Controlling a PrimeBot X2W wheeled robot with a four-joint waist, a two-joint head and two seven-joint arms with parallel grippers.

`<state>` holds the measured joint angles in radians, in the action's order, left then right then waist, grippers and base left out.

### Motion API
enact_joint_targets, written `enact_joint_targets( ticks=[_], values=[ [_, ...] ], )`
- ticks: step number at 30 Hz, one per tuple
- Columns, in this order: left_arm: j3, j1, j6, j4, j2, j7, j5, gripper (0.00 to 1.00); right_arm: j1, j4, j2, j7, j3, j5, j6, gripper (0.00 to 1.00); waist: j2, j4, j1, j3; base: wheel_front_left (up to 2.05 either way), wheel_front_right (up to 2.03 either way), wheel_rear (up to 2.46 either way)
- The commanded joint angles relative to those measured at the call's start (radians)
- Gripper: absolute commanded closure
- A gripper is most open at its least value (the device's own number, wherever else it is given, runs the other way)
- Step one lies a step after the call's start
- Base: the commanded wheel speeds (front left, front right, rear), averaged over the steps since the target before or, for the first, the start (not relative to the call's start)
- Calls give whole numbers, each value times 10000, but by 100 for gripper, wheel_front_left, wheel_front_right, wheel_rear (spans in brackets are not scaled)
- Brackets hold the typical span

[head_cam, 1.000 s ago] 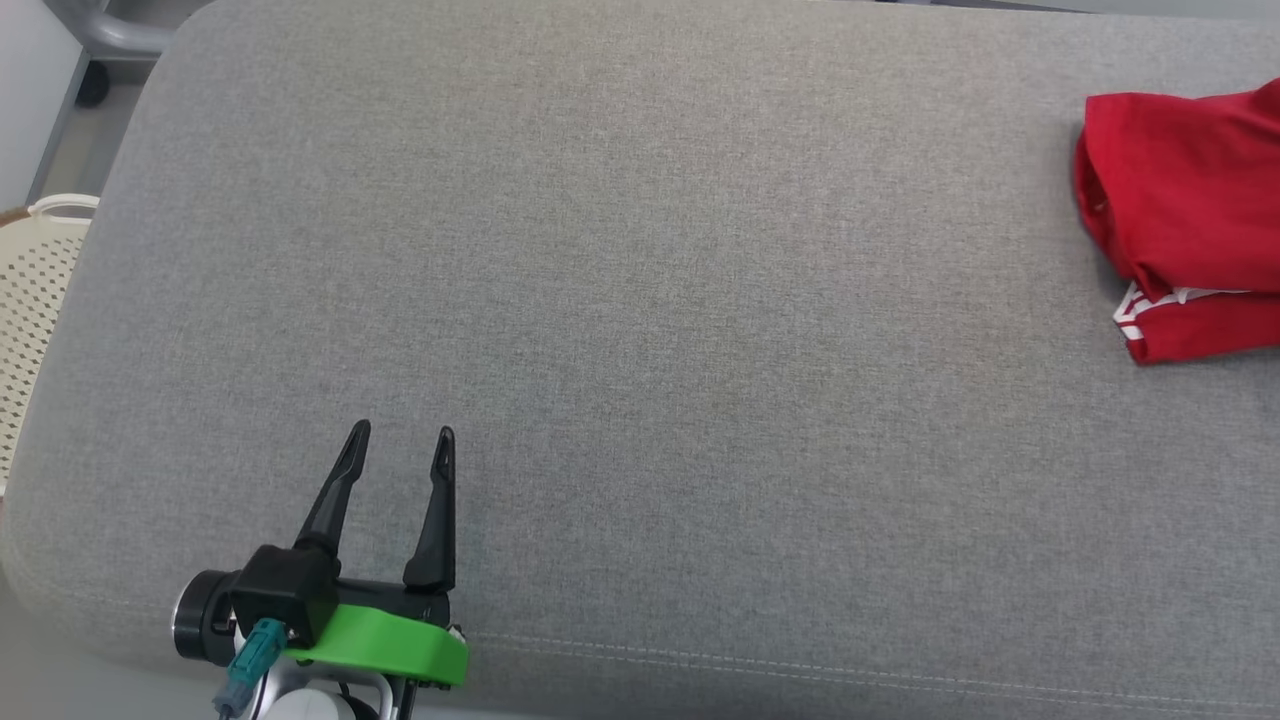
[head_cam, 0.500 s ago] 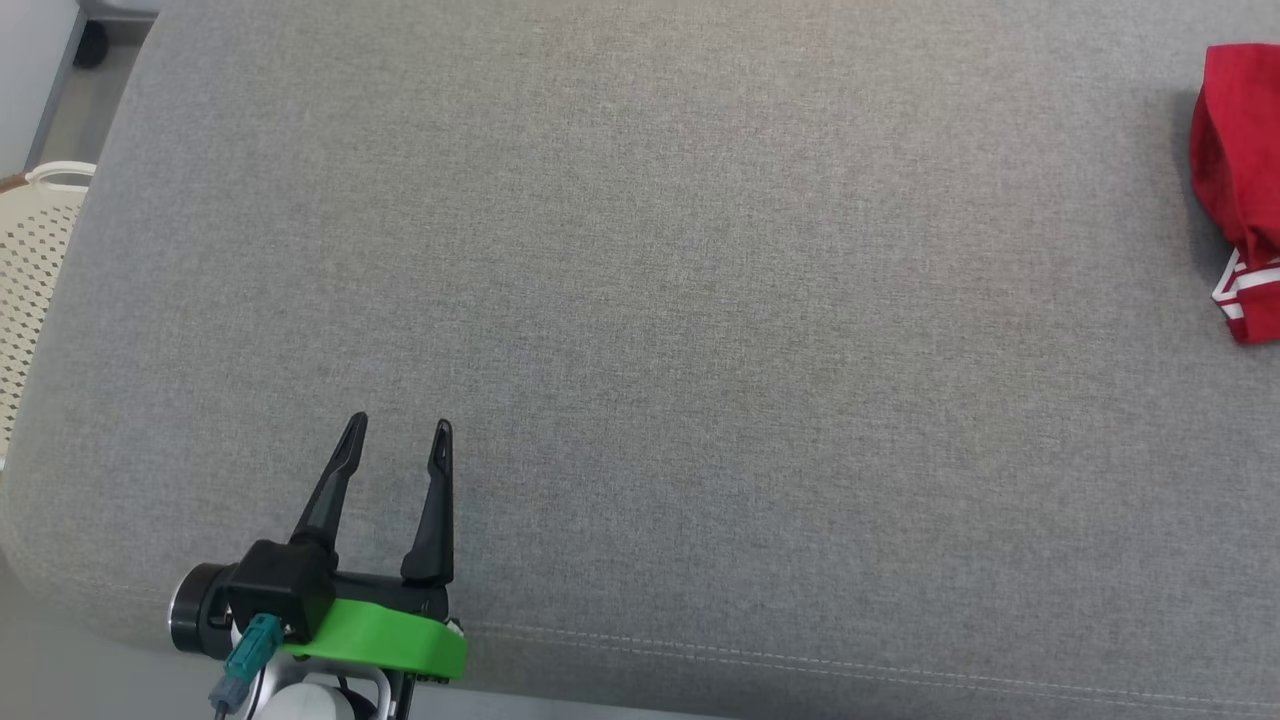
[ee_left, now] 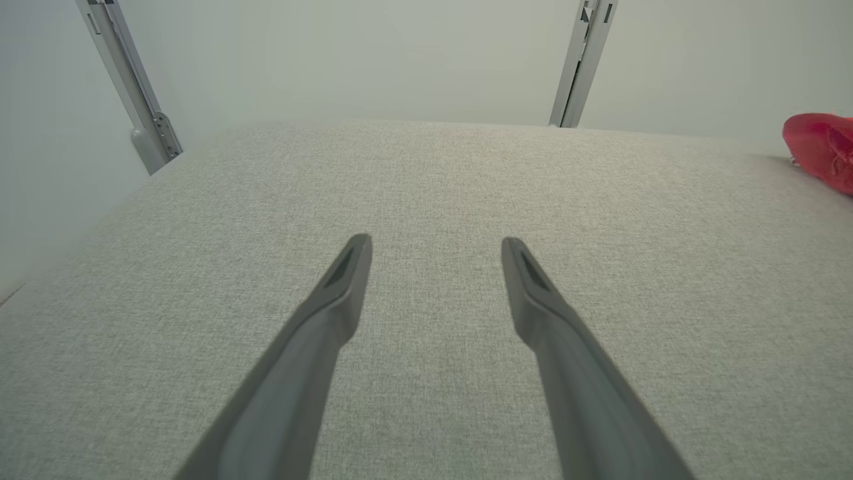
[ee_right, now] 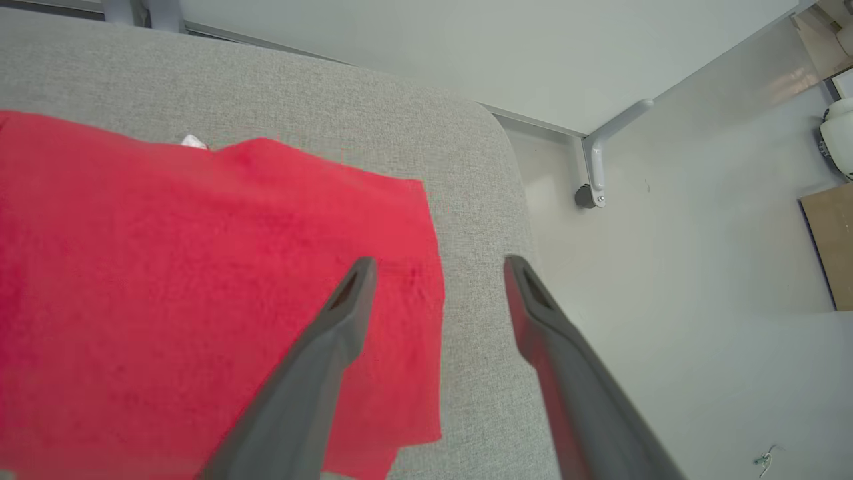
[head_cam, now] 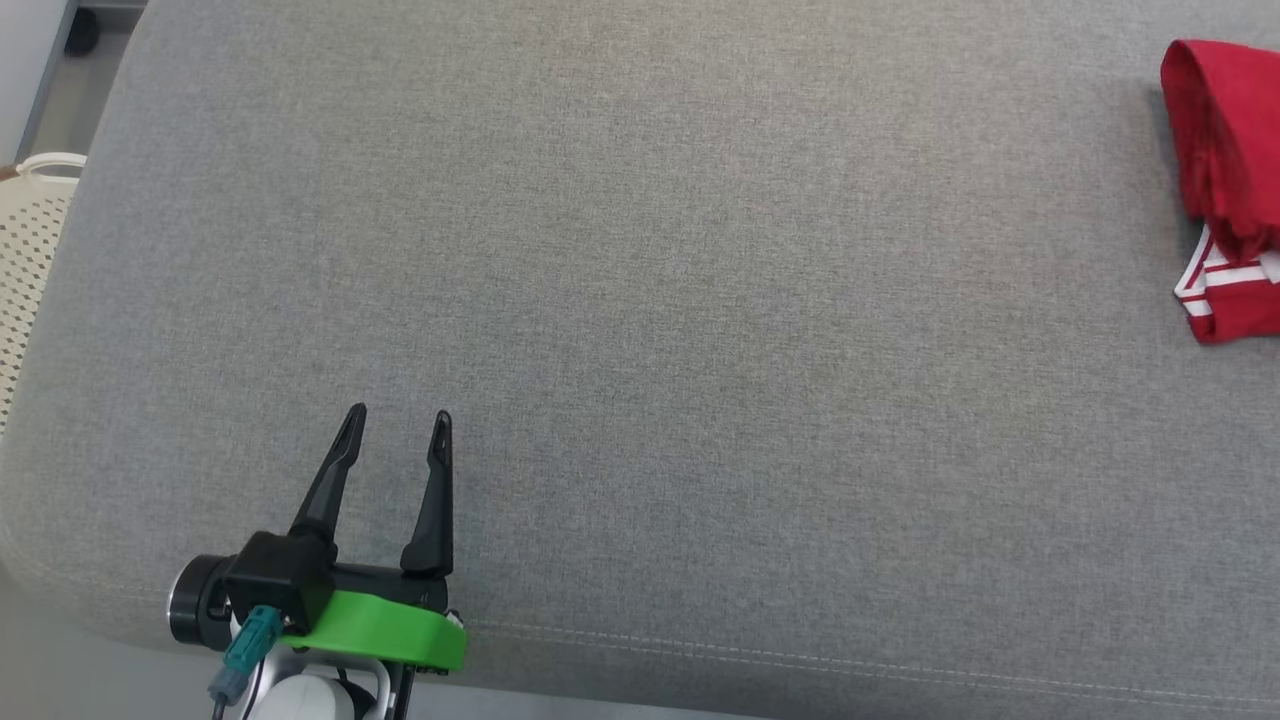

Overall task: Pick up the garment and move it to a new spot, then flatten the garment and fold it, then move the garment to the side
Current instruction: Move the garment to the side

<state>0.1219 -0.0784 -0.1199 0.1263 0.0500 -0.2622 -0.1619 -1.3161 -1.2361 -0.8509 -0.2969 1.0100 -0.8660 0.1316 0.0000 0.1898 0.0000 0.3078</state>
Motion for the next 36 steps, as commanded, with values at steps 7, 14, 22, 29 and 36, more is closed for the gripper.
enact_joint_targets(
  ticks=[7,14,22,29,36],
  values=[
    [-93,-96,71,59,19,-18,-15,0,182,481,437,1284,-36,-22,-19,0,0,-129,0,-234,0,0,0],
    [-188,94,79,-40,20,-18,27,0,775,1134,920,3111,-350,-489,-17,0,0,-327,0,-711,0,0,0],
    [-471,482,145,-142,19,-18,188,0,1756,1447,1832,4857,-628,-989,-17,0,0,-787,0,-1382,0,0,0],
    [-751,794,115,-171,21,-18,305,0,2549,2153,2503,5553,-795,-1243,-17,0,0,-1224,0,-1896,0,0,0],
    [-990,1063,65,-198,21,-18,367,0,3464,3191,2932,5619,-1994,-682,-17,0,0,-1582,0,-2305,0,0,0]
  ],
)
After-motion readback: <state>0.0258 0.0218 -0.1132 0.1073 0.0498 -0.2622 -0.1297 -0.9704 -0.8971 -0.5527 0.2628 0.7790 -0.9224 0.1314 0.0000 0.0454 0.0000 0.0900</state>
